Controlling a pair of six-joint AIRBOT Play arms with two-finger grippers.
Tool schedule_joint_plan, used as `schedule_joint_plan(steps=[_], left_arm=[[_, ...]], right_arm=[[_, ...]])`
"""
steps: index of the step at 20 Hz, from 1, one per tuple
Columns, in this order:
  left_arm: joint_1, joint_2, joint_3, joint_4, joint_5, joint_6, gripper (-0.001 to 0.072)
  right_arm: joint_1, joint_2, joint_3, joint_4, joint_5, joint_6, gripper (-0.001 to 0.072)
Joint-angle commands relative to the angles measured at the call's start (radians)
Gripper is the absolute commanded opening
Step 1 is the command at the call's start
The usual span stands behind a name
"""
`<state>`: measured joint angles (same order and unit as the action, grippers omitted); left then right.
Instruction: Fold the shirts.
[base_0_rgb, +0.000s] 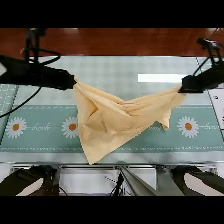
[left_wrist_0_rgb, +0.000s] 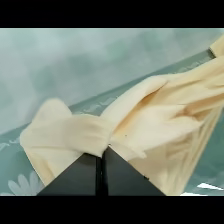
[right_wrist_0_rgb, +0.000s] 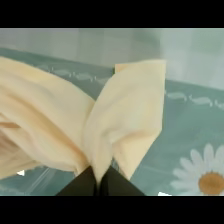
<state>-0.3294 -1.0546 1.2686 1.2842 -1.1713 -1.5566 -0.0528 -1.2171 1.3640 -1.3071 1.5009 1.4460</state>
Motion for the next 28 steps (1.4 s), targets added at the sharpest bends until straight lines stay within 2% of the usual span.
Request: schedule_joint_plan(steps=[1, 4, 7, 9, 14, 15, 16, 17, 18, 20, 23, 25, 27, 28], left_arm=[[-0.003, -0.119, -0.005, 0.06, 0.172, -0.001, 0.0016], [-0.001, -0.222, -0.005, 0.06, 0.241, -0.001, 0.0016], [-0.001, -0.333, -0.005, 0.06, 0.244, -0.001, 0.0017], [-0.002, -0.406, -0.005, 0.059, 0.224, -0.007, 0.0017], [-0.001, -0.486, -0.003, 0.059, 0.153, -0.097, 0.0022], [0.002, -0.484, 0.008, 0.061, 0.134, -0.095, 0.0086], [0.008, -0.483, 0.028, 0.061, 0.104, -0.095, 0.0217], [0.021, -0.481, 0.06, 0.069, 0.053, -0.095, 0.0376], [0.04, -0.48, 0.103, 0.083, -0.016, -0.095, 0.052], [0.083, -0.462, 0.181, 0.134, -0.159, -0.079, 0.053], [0.148, -0.359, 0.191, 0.162, -0.293, -0.075, 0.053], [0.17, -0.276, 0.104, 0.098, -0.345, -0.008, 0.0529], [0.173, -0.198, -0.064, -0.031, -0.364, 0.039, 0.0529], [0.172, -0.164, -0.161, -0.092, -0.352, 0.038, 0.053]], right_arm=[[0.001, -0.145, -0.011, 0.035, -0.291, 0.008, 0.003], [0.001, -0.216, -0.011, 0.052, -0.46, 0.022, 0.003], [0.001, -0.283, -0.011, 0.051, -0.573, 0.024, 0.003], [0.001, -0.333, -0.011, 0.051, -0.595, 0.024, 0.003], [0.001, -0.411, -0.011, 0.059, -0.556, 0.023, 0.0035], [0.001, -0.406, -0.011, 0.069, -0.551, 0.02, 0.0118], [-0.001, -0.392, -0.01, 0.077, -0.542, 0.007, 0.0278], [-0.004, -0.371, -0.003, 0.074, -0.523, -0.011, 0.0388], [-0.009, -0.346, 0.01, 0.066, -0.492, -0.04, 0.0403], [-0.029, -0.276, 0.044, -0.011, -0.415, -0.079, 0.0403], [-0.099, -0.149, 0.047, -0.185, -0.345, -0.059, 0.0403], [-0.182, -0.11, 0.042, -0.225, -0.291, -0.035, 0.0414], [-0.271, -0.092, 0.003, -0.153, -0.292, -0.037, 0.0608], [-0.313, -0.092, -0.026, -0.107, -0.285, -0.04, 0.0608]])
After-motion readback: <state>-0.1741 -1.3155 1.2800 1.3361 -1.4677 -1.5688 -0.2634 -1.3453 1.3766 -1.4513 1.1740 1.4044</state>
